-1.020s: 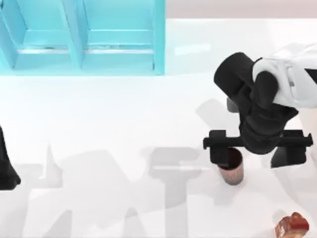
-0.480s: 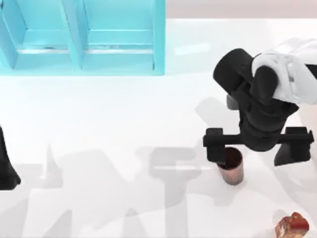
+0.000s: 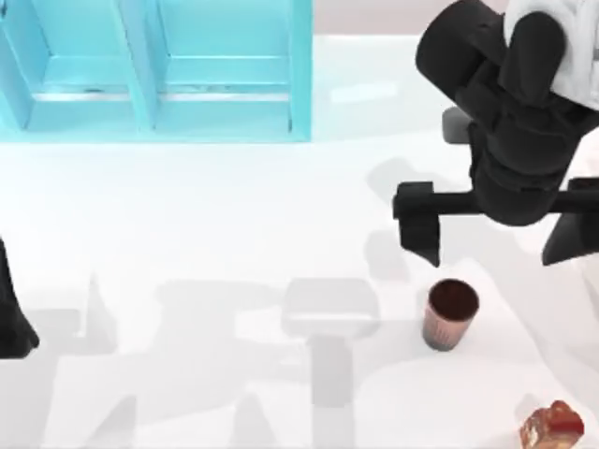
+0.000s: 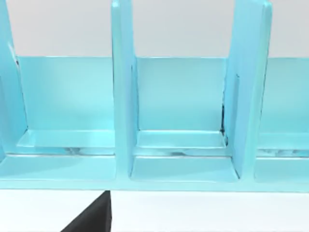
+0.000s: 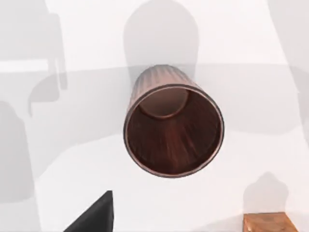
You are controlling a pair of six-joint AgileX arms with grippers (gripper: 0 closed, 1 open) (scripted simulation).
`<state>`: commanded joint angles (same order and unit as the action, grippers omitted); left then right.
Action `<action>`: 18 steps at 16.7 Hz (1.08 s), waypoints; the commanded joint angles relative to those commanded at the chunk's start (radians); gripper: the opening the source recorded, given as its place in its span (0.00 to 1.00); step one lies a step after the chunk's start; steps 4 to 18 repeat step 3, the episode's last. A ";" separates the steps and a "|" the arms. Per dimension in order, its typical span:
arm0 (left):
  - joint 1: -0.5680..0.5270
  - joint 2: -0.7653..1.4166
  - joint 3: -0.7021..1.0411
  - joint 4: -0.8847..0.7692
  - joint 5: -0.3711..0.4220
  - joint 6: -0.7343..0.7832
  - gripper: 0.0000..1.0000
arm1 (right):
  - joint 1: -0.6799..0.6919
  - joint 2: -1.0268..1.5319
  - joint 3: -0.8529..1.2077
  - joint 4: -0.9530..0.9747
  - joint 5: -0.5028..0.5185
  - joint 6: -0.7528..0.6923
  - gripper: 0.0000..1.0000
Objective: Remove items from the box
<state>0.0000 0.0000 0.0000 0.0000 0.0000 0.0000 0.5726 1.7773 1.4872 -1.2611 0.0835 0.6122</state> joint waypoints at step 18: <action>0.000 0.000 0.000 0.000 0.000 0.000 1.00 | -0.002 -0.010 0.027 -0.032 0.000 -0.001 1.00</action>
